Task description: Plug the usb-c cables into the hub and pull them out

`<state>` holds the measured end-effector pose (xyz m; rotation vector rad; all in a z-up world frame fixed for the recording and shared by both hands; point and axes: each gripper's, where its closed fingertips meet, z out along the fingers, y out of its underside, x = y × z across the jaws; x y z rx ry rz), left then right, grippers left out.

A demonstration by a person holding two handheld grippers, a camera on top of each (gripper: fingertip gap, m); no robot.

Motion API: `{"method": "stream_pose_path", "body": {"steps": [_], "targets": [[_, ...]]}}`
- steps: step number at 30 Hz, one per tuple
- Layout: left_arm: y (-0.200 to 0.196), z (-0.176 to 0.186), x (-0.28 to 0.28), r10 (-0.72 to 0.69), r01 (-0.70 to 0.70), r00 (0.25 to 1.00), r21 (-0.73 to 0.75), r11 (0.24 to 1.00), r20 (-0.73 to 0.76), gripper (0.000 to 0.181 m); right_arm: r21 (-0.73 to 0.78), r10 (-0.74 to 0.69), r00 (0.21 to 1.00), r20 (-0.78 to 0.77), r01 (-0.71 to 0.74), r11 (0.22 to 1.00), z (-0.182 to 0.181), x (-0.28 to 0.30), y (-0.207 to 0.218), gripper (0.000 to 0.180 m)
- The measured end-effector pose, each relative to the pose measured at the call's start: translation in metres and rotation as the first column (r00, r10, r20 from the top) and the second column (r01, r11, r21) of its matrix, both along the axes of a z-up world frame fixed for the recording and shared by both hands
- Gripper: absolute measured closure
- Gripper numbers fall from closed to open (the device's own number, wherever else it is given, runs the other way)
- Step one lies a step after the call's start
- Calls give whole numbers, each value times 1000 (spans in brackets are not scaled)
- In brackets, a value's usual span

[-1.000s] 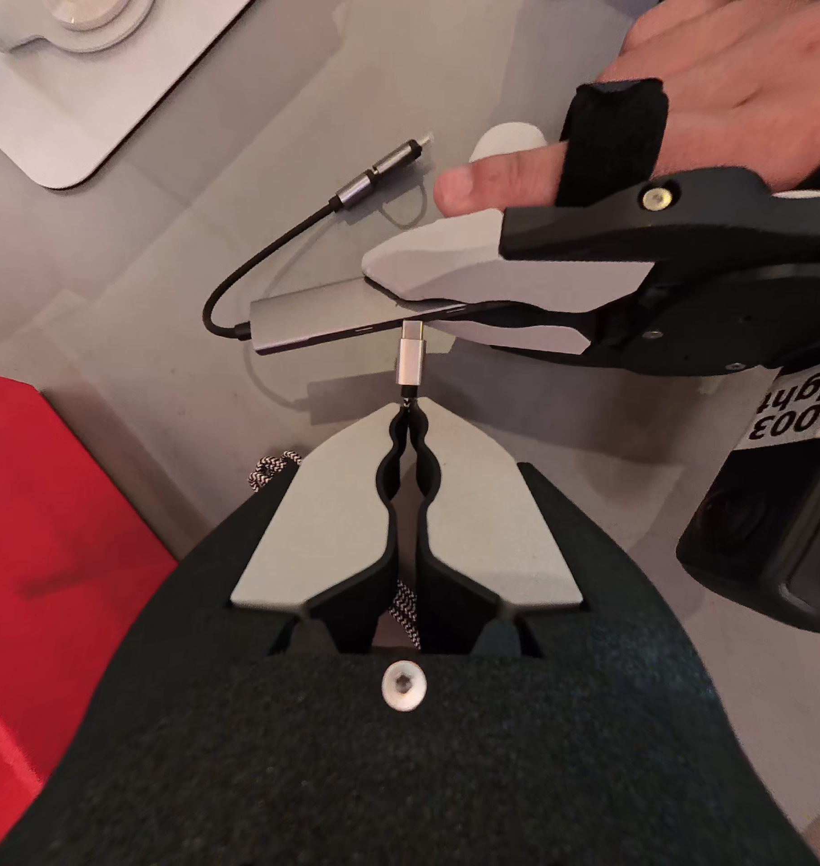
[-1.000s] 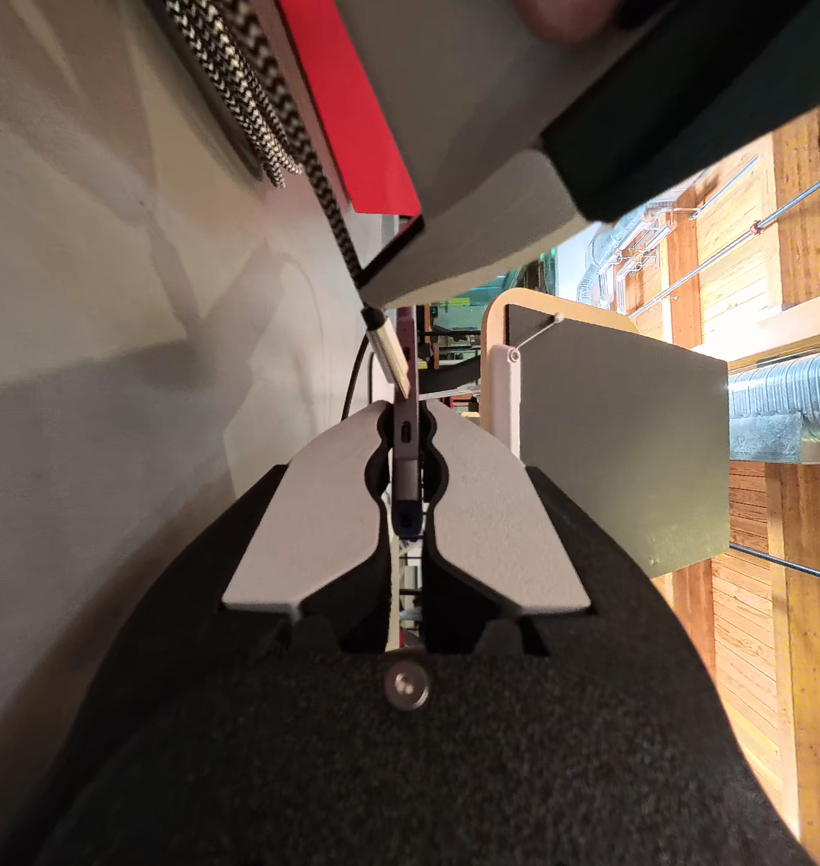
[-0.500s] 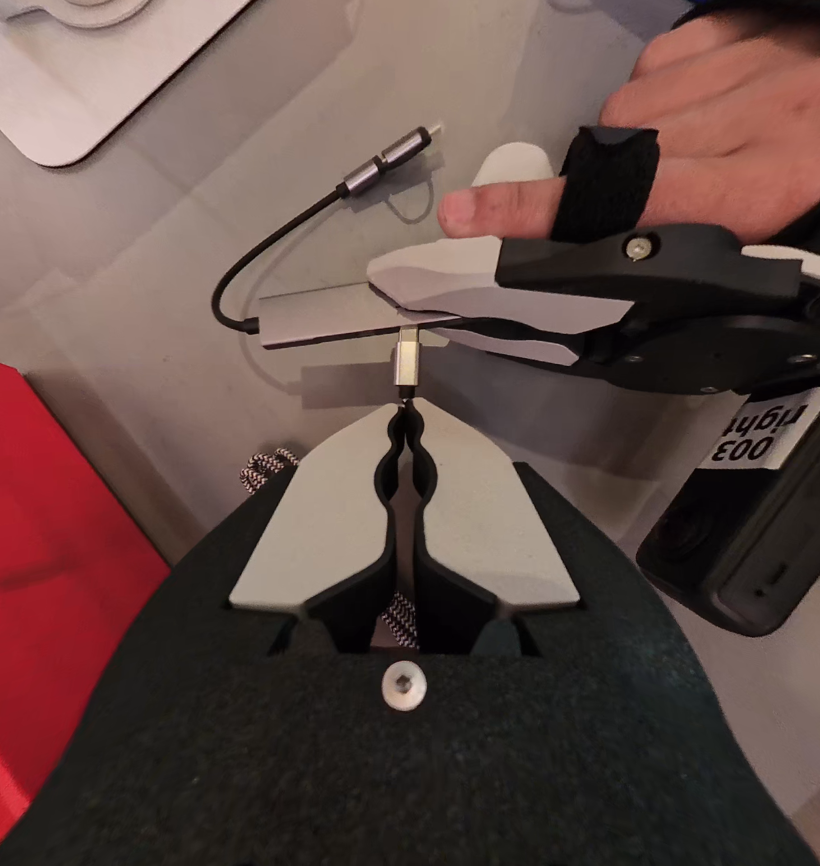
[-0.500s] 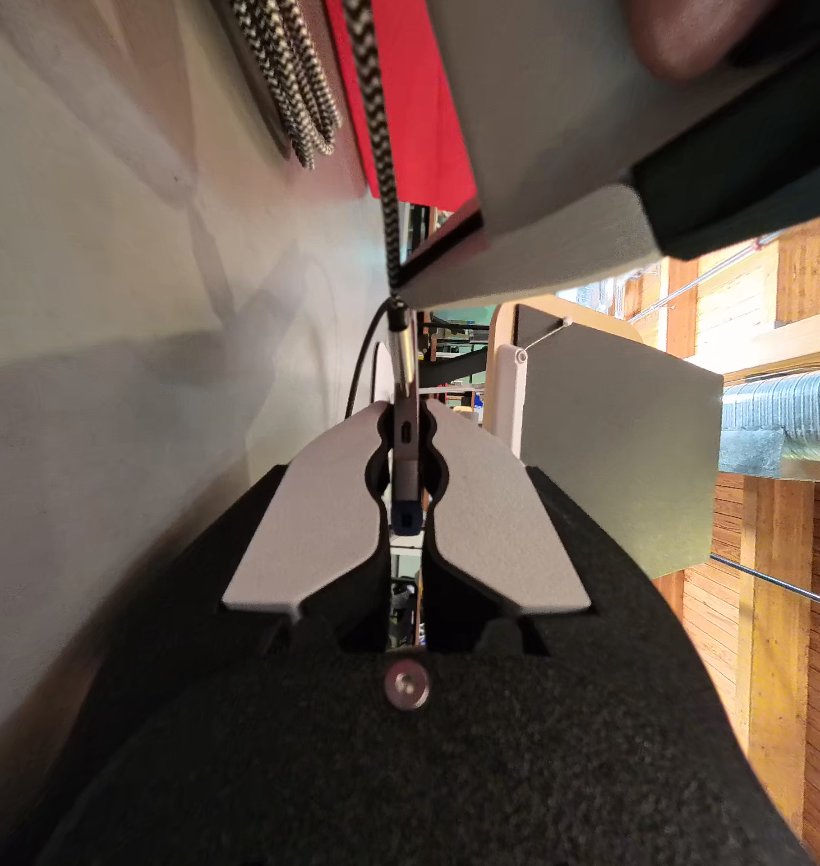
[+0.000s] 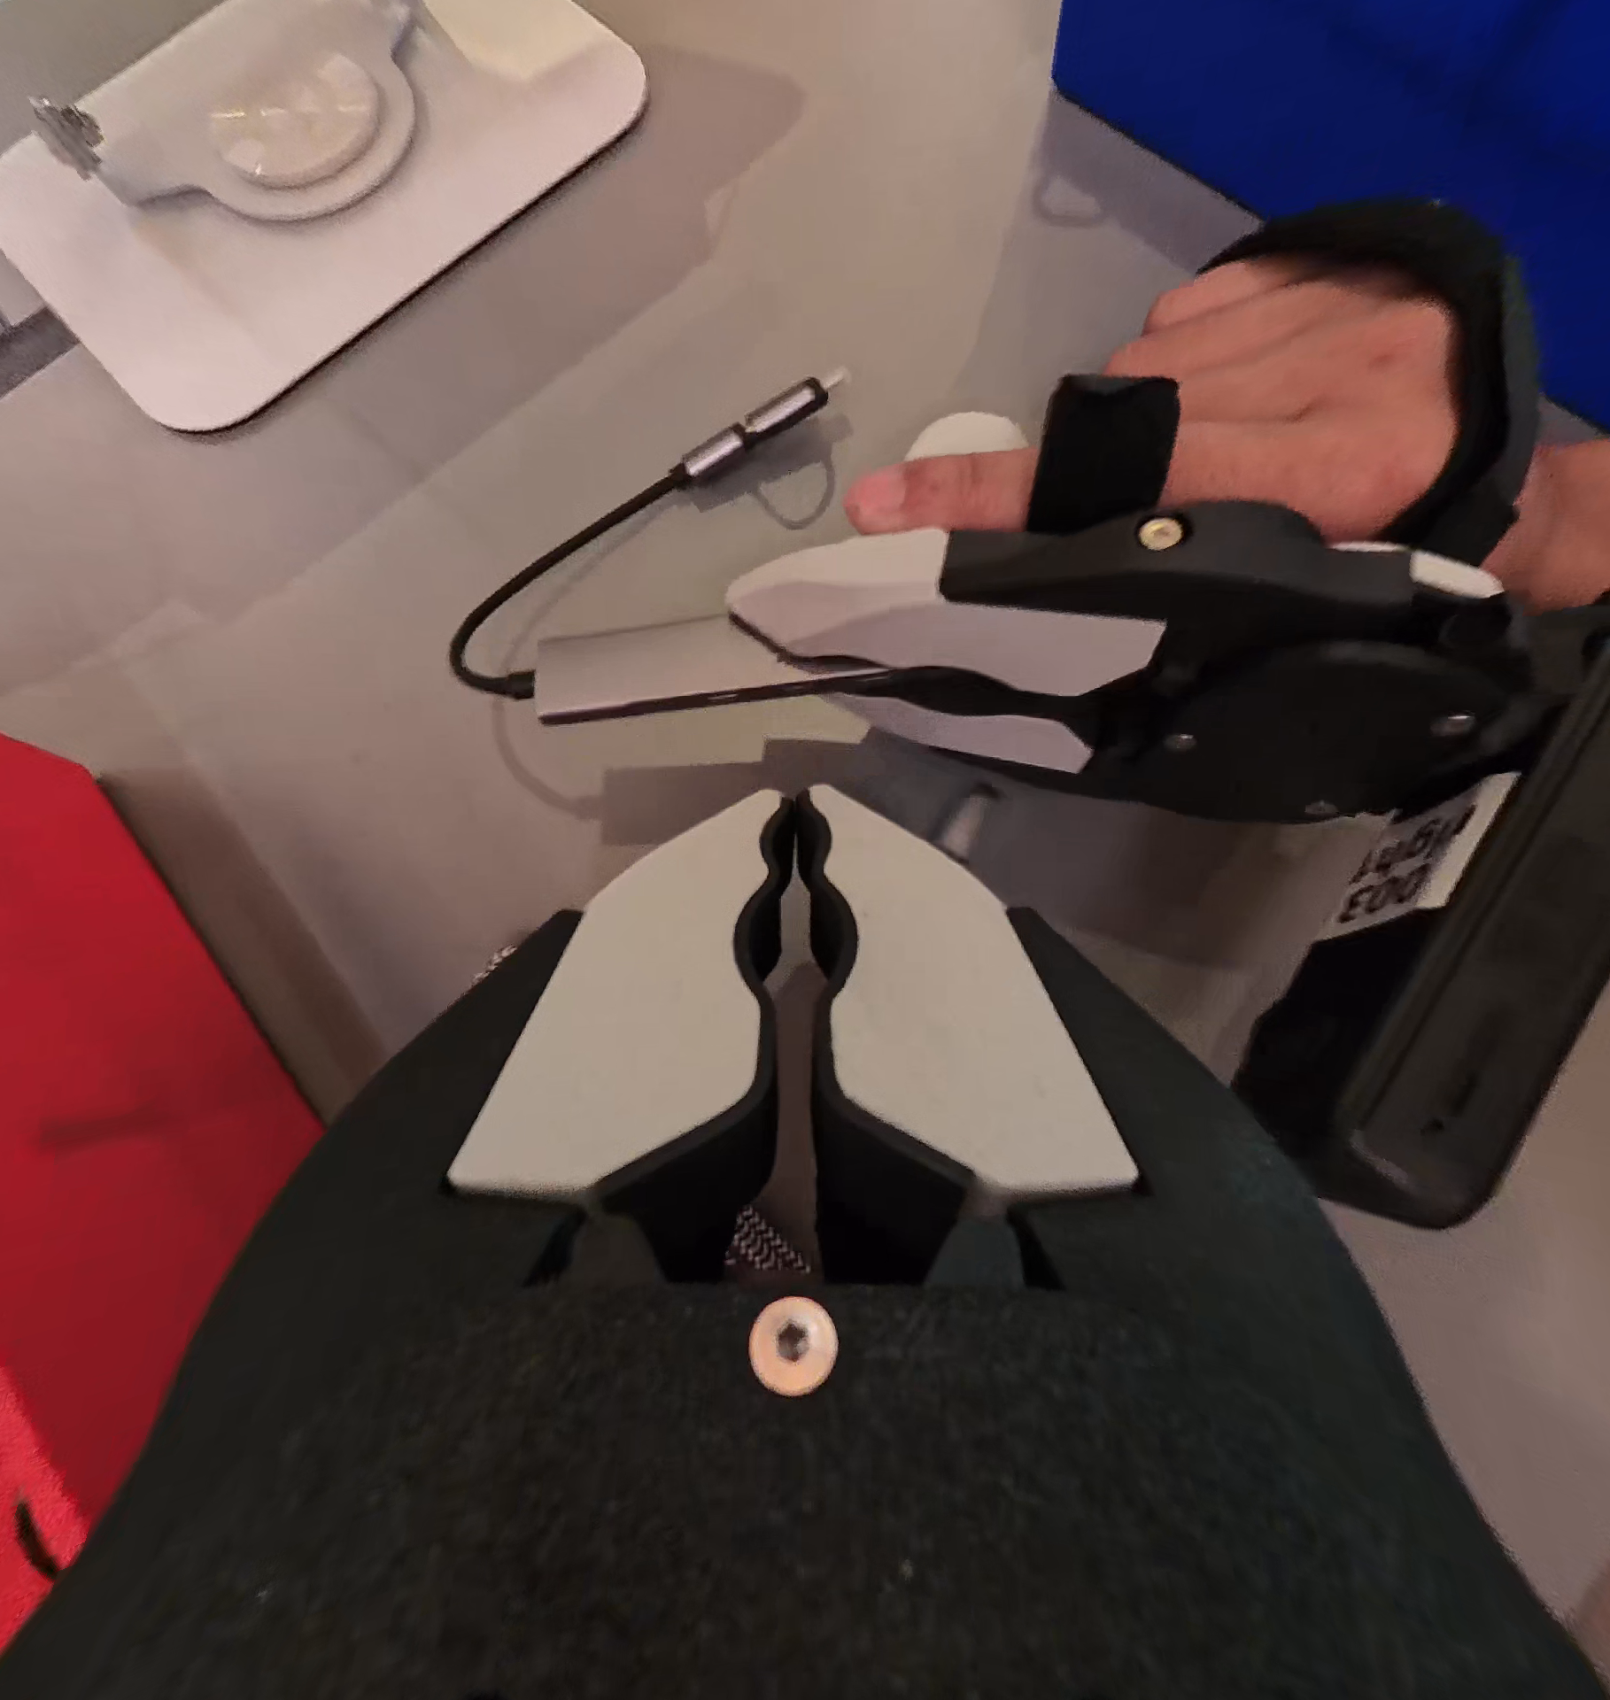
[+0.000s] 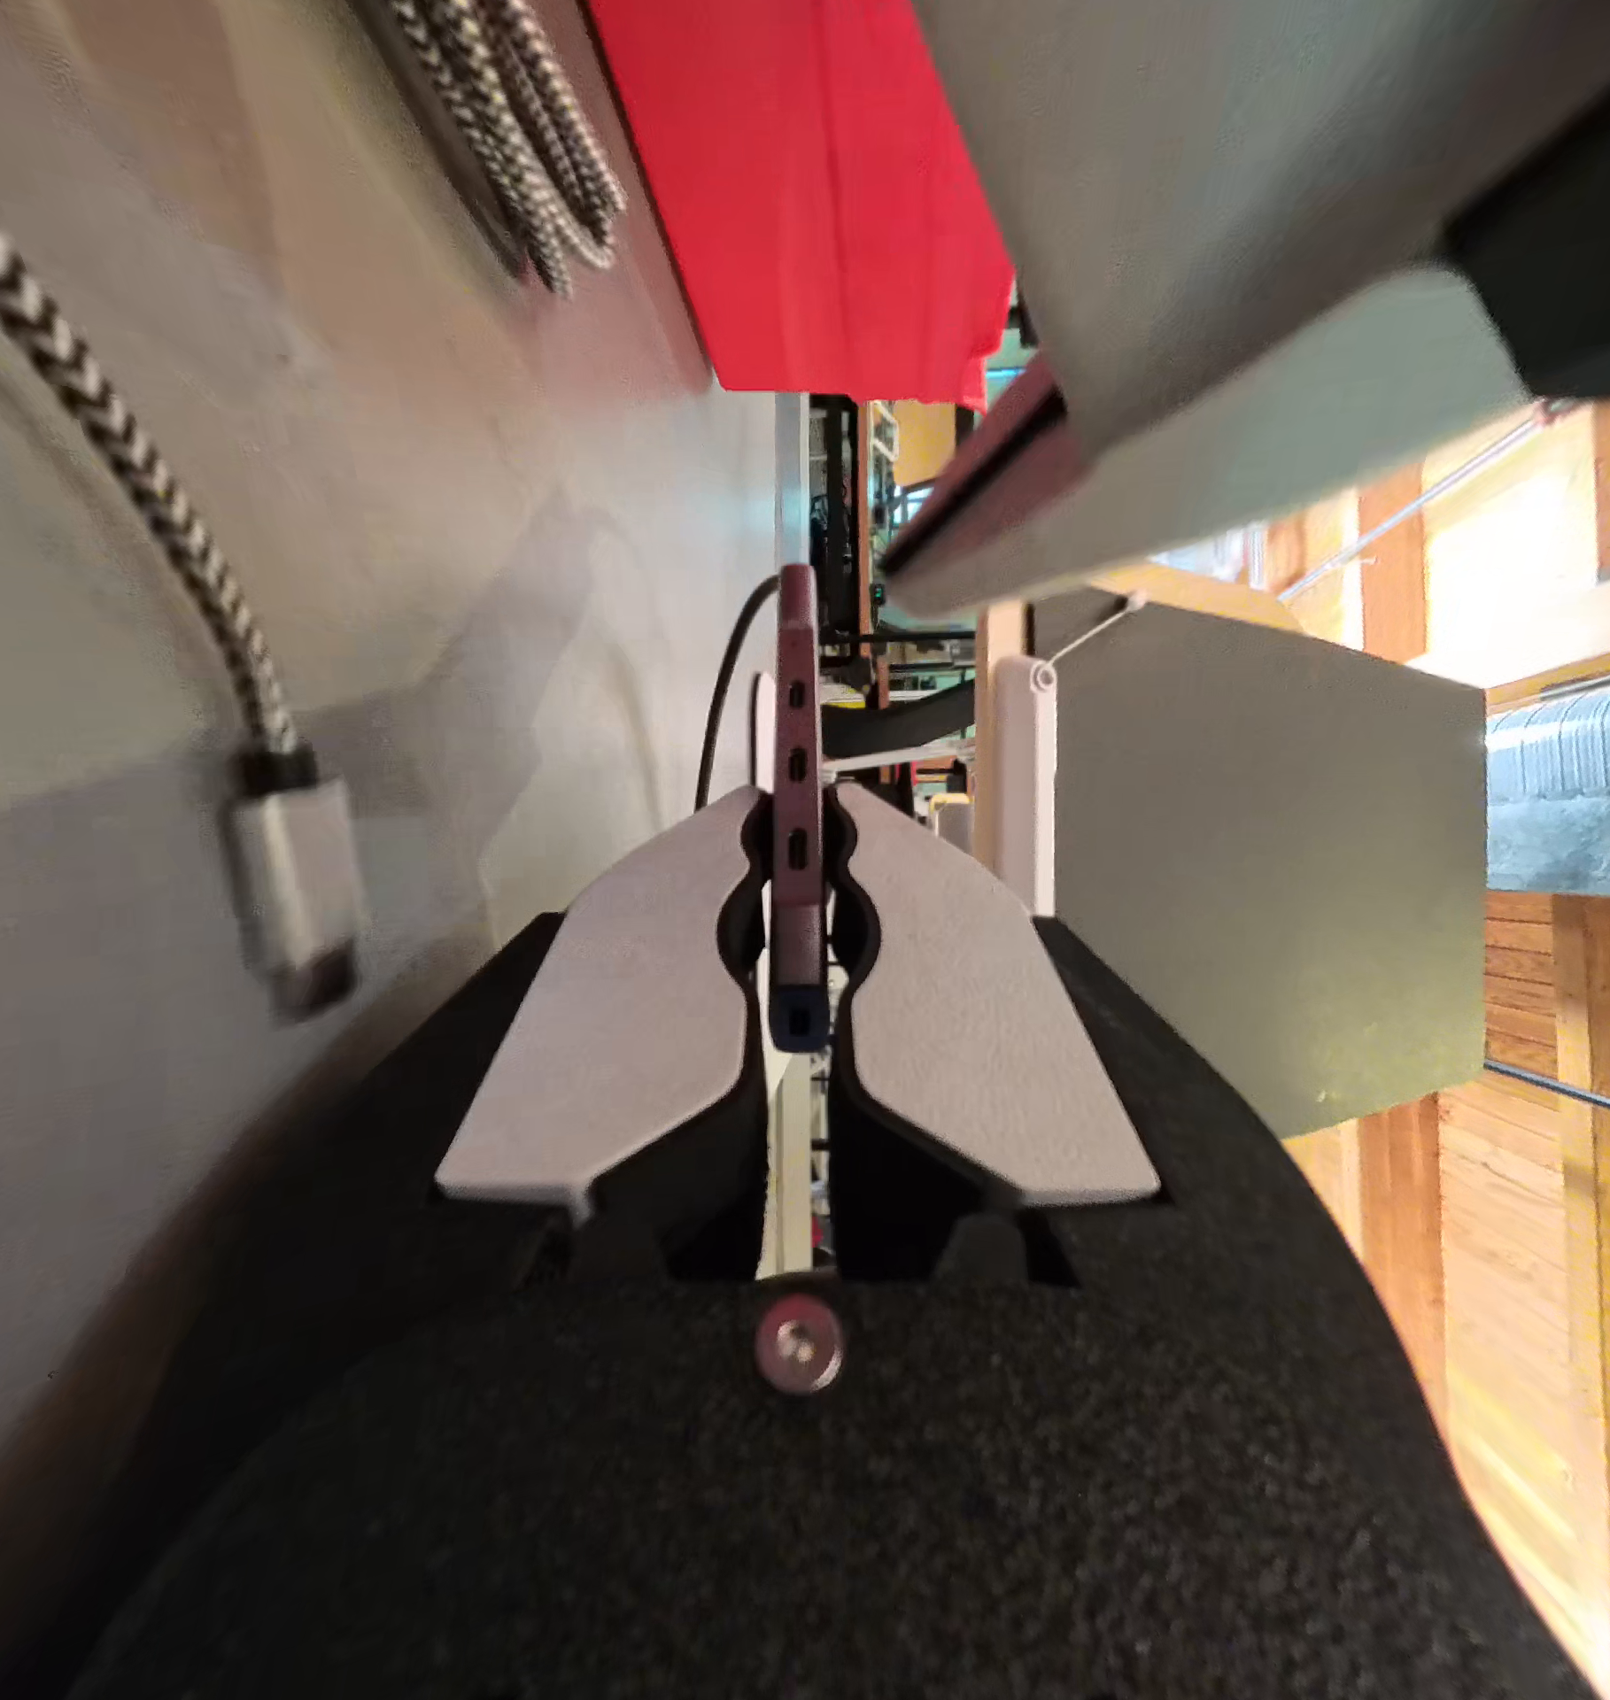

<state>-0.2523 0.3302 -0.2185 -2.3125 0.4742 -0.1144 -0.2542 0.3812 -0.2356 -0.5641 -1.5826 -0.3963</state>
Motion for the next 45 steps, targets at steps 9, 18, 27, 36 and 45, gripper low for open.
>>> {"method": "stream_pose_path", "body": {"steps": [9,18,27,36,45], "targets": [[-37,-38,33,-261,277,959,-186,943,105,154,-208,-75,980,-184,35,977,26,22,21,171],[-40,-66,52,-376,381,924,-164,910,65,155,-292,-95,969,-230,24,956,29,26,27,171],[-26,-68,38,-322,310,936,-98,946,-145,178,-272,-54,978,-202,-3,962,25,23,21,171],[-10,-7,5,-74,75,994,6,997,-82,179,-55,-27,995,-95,22,998,23,16,7,171],[-6,-13,-11,27,-27,999,-32,999,-20,179,72,-38,999,-13,39,997,14,4,-5,171]]}}
